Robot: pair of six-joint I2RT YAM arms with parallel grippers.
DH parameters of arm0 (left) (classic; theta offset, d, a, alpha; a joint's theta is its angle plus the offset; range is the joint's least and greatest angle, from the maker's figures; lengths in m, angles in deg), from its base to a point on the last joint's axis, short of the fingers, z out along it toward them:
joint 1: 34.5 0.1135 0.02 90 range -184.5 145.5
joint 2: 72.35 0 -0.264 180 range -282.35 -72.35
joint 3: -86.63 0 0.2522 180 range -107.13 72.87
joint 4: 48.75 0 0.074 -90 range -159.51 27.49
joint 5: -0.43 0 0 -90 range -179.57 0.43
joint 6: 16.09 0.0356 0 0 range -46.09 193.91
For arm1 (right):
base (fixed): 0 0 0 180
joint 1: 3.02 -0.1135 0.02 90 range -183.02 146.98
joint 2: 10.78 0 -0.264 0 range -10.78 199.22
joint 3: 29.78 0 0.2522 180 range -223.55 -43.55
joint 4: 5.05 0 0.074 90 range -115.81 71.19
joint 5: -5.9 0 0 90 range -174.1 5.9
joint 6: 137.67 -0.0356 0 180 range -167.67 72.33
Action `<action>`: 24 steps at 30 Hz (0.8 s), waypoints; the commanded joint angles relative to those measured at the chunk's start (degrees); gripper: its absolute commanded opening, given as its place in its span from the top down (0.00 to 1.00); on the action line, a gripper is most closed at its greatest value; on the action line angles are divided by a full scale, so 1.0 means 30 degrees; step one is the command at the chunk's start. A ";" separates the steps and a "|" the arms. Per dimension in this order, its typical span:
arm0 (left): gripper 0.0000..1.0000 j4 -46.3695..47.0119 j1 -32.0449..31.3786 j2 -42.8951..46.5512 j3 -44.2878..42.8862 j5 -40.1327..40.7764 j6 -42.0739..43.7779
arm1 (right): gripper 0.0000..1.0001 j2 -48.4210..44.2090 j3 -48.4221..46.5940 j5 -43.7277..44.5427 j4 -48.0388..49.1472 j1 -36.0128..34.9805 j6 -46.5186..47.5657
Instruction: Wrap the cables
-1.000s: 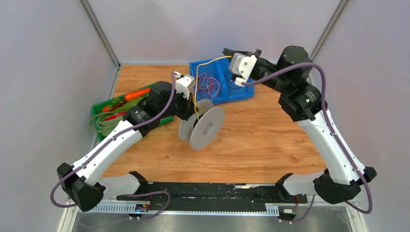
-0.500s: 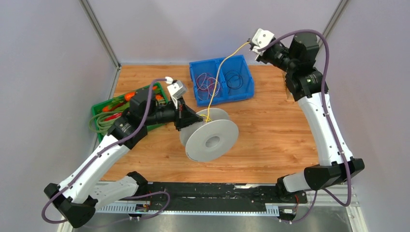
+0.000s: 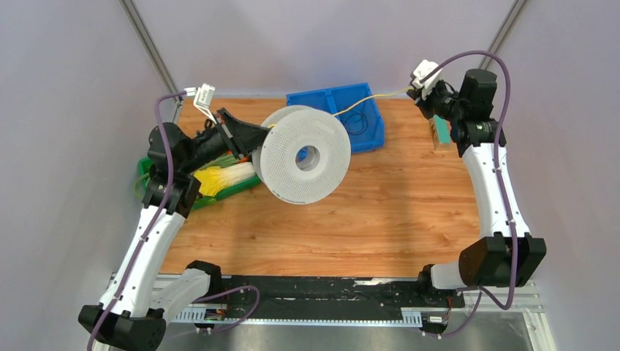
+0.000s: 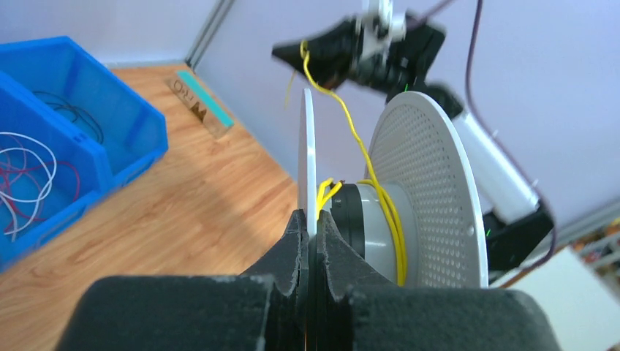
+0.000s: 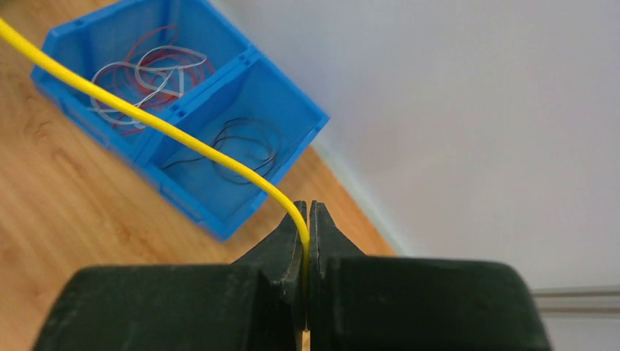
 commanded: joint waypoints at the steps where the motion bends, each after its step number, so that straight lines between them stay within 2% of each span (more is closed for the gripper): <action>1: 1.00 0.4464 0.1299 -0.0375 -0.1518 0.1189 -0.6267 | 1.00 -0.1449 0.2202 -0.1209 0.0045 0.0210 -0.0733; 9: 1.00 0.2887 0.4053 -0.1956 -0.4709 0.4616 -0.9347 | 1.00 -0.3178 0.6042 -0.0978 0.0221 -0.0142 -0.0763; 11: 1.00 0.1223 0.4289 -0.2337 -0.5849 0.5641 -0.9612 | 1.00 -0.3383 0.6279 -0.0947 -0.0391 -0.1047 -0.0676; 14: 1.00 -0.2876 0.4378 -0.2894 -0.7756 0.7892 -0.9437 | 1.00 -0.3997 0.6659 -0.0511 -0.1154 -0.2188 -0.0413; 16: 1.00 -0.5920 0.4349 -0.3332 -0.9161 0.9302 -0.9088 | 1.00 -0.4525 0.7010 0.0220 -0.1448 -0.3504 -0.0295; 19: 1.00 -0.8828 0.4378 -0.3831 -1.0453 1.1646 -0.8472 | 1.00 -0.5403 0.7684 0.1657 -0.2441 -0.6108 0.0551; 24: 1.00 -1.1001 0.4349 -0.4505 -1.1568 1.4022 -0.7711 | 1.00 -0.6752 0.8827 0.4875 -0.3411 -1.1381 0.1871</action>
